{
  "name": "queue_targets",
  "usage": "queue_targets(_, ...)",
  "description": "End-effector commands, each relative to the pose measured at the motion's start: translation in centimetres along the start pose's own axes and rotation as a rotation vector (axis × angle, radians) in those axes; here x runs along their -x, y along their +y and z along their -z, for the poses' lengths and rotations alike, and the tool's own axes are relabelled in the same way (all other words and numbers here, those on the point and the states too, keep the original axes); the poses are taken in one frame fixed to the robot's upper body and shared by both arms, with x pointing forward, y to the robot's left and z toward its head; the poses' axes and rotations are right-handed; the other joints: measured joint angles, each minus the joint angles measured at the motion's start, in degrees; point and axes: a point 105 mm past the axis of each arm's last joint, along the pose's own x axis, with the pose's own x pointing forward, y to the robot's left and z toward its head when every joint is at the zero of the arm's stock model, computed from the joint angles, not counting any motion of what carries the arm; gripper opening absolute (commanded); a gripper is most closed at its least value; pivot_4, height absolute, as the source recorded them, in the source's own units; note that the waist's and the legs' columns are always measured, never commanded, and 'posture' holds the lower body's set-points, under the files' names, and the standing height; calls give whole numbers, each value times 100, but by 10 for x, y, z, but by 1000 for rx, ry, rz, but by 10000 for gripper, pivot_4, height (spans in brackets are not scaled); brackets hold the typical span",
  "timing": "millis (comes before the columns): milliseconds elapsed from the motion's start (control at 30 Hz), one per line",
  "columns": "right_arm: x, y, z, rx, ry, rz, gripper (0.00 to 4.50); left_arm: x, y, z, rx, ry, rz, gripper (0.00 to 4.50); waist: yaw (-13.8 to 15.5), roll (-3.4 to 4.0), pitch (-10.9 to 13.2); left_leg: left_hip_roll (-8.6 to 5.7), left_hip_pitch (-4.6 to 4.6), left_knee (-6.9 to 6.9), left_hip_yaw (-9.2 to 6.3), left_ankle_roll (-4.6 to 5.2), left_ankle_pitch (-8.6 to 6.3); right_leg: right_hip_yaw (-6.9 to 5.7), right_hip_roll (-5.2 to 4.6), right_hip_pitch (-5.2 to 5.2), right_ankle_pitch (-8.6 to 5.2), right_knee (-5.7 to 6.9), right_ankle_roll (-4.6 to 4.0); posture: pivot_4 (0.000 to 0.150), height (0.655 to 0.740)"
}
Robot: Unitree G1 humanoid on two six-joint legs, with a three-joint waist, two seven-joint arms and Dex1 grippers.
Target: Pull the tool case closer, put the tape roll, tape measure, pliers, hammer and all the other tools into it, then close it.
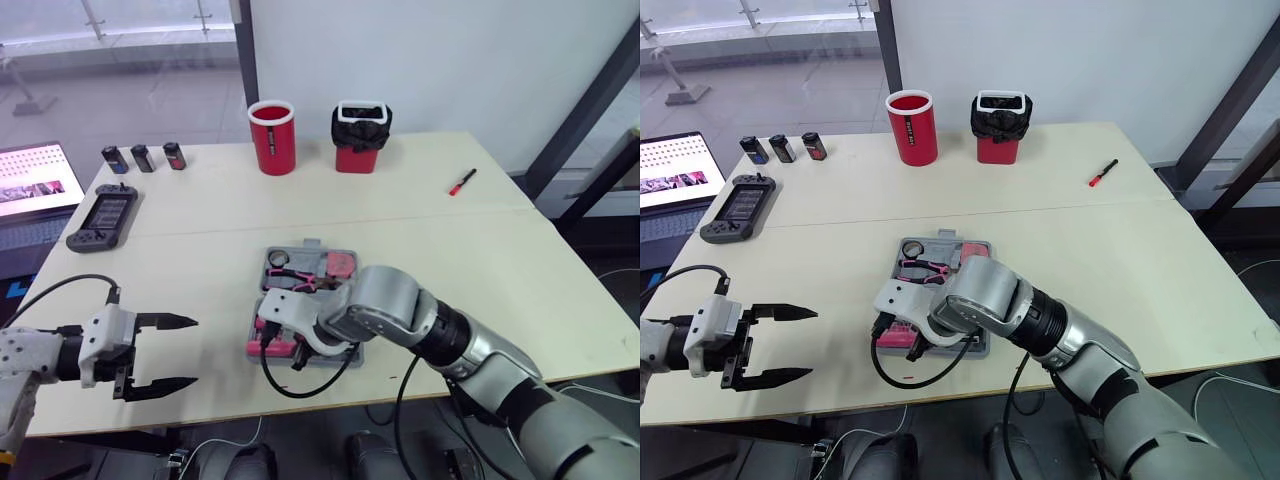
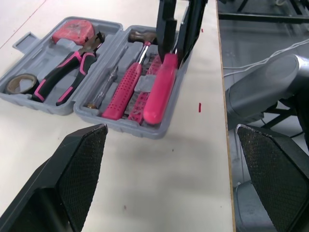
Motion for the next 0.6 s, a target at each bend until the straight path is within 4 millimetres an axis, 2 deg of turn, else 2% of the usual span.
queue_targets(33,2,0,-5,25,-3,18,3507,1,1,-6,-22,-9,-7,45000,1,0,0,0,0,0,0,0,0,0,0,0,1,0,2,1500,7387)
queue_targets(233,-2,-4,-5,10,18,36,3507,-1,-1,-7,-16,-15,-13,45000,-7,0,0,2,0,0,1,0,0,0,1,0,2,-1,4,1500,7387)
queue_targets(400,-3,-6,4,15,42,39,3507,-1,-1,-7,-15,-14,-18,45000,2,0,0,2,0,-1,0,0,0,0,2,-1,3,0,6,1500,7387)
queue_targets(600,-7,-3,2,17,50,35,3507,-3,-2,-7,-13,-18,-18,45000,-5,0,0,3,0,0,0,0,0,0,4,-2,2,2,3,1500,7387)
